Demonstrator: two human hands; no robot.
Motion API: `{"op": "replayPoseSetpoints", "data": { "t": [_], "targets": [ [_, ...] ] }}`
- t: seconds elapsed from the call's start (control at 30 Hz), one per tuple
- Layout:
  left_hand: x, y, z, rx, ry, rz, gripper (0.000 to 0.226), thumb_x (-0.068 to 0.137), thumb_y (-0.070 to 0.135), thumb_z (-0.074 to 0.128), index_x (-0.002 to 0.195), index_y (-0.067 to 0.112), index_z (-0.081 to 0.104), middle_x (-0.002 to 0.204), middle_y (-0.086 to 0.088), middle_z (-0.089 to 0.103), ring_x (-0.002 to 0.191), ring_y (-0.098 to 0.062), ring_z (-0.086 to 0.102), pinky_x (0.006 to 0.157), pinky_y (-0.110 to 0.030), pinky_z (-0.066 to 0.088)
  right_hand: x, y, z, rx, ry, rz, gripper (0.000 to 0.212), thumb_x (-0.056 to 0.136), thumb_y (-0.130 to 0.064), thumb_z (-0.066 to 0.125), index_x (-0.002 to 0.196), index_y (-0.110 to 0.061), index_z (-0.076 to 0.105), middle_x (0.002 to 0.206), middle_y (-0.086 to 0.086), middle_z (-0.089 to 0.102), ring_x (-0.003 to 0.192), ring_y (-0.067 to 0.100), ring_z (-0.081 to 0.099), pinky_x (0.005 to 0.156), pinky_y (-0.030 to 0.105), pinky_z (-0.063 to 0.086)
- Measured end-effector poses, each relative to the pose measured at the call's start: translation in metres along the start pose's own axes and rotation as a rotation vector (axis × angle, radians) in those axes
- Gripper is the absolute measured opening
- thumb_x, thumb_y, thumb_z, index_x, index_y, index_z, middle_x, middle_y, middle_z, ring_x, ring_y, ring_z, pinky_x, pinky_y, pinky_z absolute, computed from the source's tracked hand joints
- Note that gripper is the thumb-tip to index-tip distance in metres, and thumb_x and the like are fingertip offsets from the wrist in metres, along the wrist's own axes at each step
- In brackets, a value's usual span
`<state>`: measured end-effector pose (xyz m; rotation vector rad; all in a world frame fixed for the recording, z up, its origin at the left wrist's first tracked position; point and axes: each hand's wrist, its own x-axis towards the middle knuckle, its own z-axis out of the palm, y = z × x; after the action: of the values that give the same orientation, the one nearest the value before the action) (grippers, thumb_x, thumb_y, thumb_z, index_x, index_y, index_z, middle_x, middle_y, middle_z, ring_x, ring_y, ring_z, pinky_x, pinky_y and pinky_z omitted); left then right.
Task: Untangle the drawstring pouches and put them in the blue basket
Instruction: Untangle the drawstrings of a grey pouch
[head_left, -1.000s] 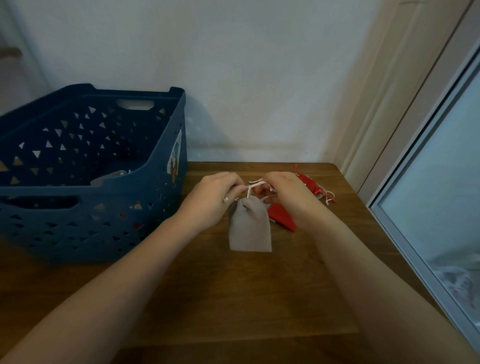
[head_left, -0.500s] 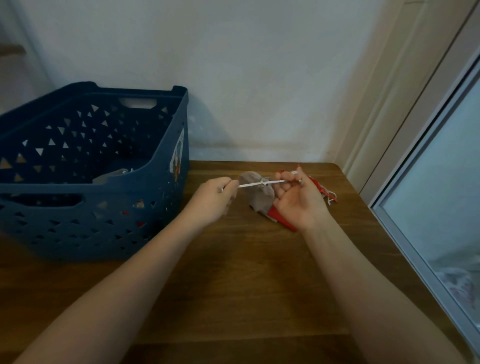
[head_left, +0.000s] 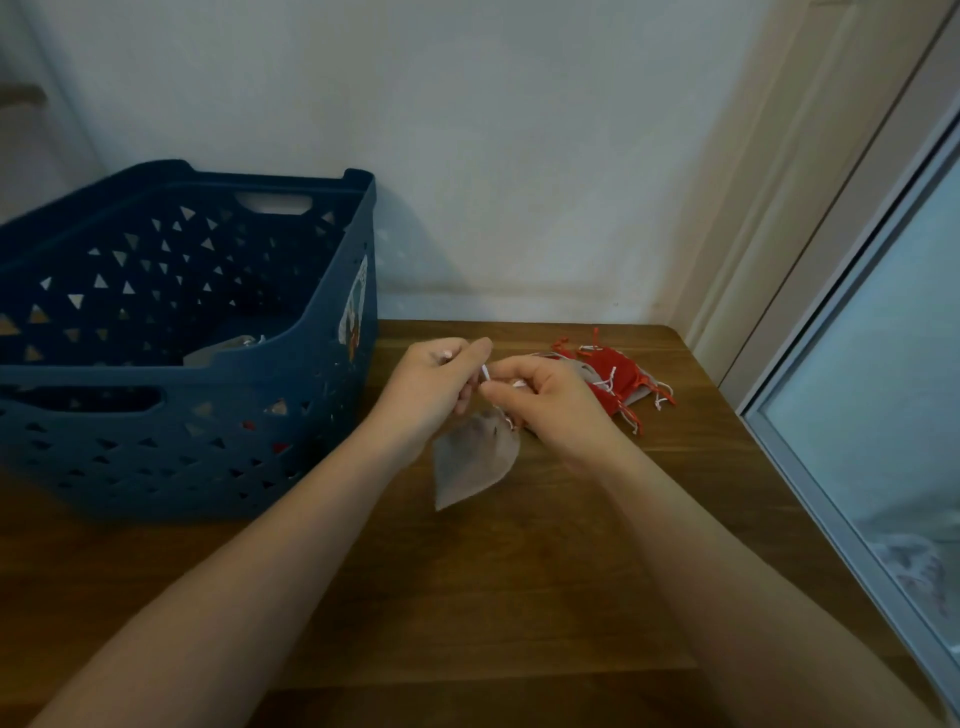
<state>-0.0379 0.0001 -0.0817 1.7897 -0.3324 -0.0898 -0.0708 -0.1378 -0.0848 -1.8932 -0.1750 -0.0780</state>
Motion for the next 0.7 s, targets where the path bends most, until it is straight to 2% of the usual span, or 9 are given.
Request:
{"op": "replayPoseSetpoints", "data": {
  "t": [0.1,0.2,0.27,0.33,0.4,0.47,0.57,0.7],
  "targets": [
    [0.001,0.001,-0.001,-0.055,0.031,0.024,0.03,0.094,0.03,0.052,0.068,0.014,0.054,0.053,0.008,0.044,0.047,-0.004,0.04,0.05,-0.018,0.038,0.002,0.001,0.001,0.048,0.127,0.017,0.017,0.093,-0.015,0.055,0.088,-0.003,0.065,0.056,-0.007,0.052,0.045,-0.001,0.043,0.047,0.014,0.037],
    [-0.003,0.0,0.002,-0.084,-0.078,-0.013,0.018,0.092,0.03,0.054,0.084,0.014,0.058,0.058,0.01,0.051,0.05,-0.003,0.045,0.05,-0.014,0.041,0.005,0.001,0.002,0.205,0.142,0.066,0.019,0.095,-0.016,0.049,0.088,-0.003,0.062,0.052,-0.009,0.047,0.043,0.001,0.038,0.043,0.015,0.033],
    [-0.005,-0.003,0.006,-0.004,-0.117,-0.037,0.011,0.087,0.028,0.061,0.088,0.017,0.062,0.074,0.008,0.062,0.066,-0.004,0.058,0.065,-0.019,0.048,0.006,-0.002,0.001,0.291,0.125,0.076,0.019,0.096,-0.015,0.048,0.083,-0.01,0.061,0.056,-0.009,0.051,0.046,0.002,0.042,0.044,0.015,0.035],
    [-0.007,-0.005,0.01,0.056,-0.116,-0.035,0.004,0.085,0.025,0.064,0.084,0.02,0.064,0.086,0.005,0.067,0.083,-0.012,0.064,0.08,-0.032,0.051,0.006,-0.003,0.002,0.313,0.121,0.071,0.02,0.095,-0.014,0.048,0.081,-0.013,0.062,0.058,-0.008,0.054,0.049,0.002,0.045,0.046,0.015,0.038],
    [-0.007,-0.006,0.011,0.081,-0.104,-0.037,0.006,0.087,0.023,0.063,0.082,0.02,0.066,0.084,0.005,0.068,0.083,-0.014,0.064,0.084,-0.037,0.05,0.007,-0.002,0.002,0.315,0.132,0.065,0.018,0.095,-0.013,0.048,0.085,-0.013,0.063,0.061,-0.007,0.055,0.051,0.003,0.046,0.049,0.015,0.04],
    [-0.006,-0.007,0.009,0.049,-0.103,-0.058,0.013,0.09,0.025,0.058,0.081,0.02,0.066,0.074,0.006,0.065,0.072,-0.012,0.061,0.077,-0.033,0.049,0.007,-0.001,0.003,0.392,0.137,0.059,0.016,0.096,-0.013,0.047,0.093,-0.01,0.063,0.065,-0.004,0.056,0.054,0.005,0.047,0.051,0.017,0.04],
    [-0.006,-0.012,0.007,-0.156,-0.085,-0.138,0.025,0.096,0.029,0.047,0.081,0.017,0.064,0.06,0.005,0.052,0.054,-0.007,0.047,0.059,-0.025,0.041,0.008,0.002,0.0,0.486,0.208,0.072,0.011,0.094,-0.008,0.049,0.1,-0.01,0.059,0.067,-0.007,0.058,0.053,0.003,0.051,0.053,0.019,0.042],
    [-0.008,-0.014,0.008,-0.461,-0.19,-0.214,0.023,0.097,0.024,0.044,0.084,0.015,0.06,0.067,0.003,0.051,0.057,-0.007,0.044,0.054,-0.019,0.038,0.008,0.009,-0.007,0.428,0.319,0.139,0.006,0.092,-0.01,0.053,0.091,-0.014,0.055,0.067,-0.005,0.05,0.052,0.003,0.044,0.053,0.019,0.038]
  ]
}}
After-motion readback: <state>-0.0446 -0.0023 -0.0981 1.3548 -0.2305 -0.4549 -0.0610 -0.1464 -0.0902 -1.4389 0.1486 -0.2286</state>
